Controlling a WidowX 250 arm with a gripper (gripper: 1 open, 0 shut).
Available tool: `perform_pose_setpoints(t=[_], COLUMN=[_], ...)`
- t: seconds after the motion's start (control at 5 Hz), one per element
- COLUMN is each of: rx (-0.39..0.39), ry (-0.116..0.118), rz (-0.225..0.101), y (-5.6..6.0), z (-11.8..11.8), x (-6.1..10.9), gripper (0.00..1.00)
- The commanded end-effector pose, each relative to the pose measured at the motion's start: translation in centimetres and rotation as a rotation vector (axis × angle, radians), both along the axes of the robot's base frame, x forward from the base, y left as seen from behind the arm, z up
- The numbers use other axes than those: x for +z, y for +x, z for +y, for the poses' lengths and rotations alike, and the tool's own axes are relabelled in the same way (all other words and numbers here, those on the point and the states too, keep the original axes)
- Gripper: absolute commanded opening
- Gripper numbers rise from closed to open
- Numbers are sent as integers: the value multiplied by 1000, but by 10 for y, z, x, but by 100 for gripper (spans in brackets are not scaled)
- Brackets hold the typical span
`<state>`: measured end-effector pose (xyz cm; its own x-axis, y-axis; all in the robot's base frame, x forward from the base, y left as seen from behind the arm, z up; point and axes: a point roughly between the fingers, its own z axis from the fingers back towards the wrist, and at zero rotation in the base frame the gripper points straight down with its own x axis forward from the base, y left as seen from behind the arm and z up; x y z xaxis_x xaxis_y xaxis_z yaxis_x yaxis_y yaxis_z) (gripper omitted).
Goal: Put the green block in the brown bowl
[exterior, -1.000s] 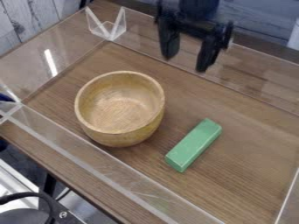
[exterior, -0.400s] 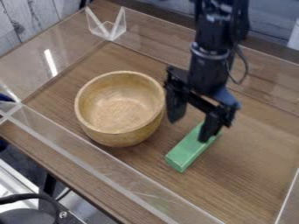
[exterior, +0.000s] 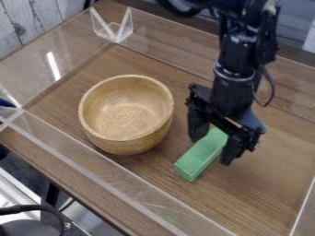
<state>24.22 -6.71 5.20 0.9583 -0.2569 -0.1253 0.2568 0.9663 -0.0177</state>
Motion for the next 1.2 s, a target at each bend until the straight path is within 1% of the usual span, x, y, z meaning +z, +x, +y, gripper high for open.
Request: perform_pose_setpoints(t=[0.0,0.2,0.6,1.0], rx=[-14,-23,-27,-28], ry=[-18,-24,-40,-50], rz=[-30,-46,-73,-94], y=[7,9,9,11], z=[-1,1,3,5], x=[-3,-12,-11,-12], gripper=[100,100,100,100])
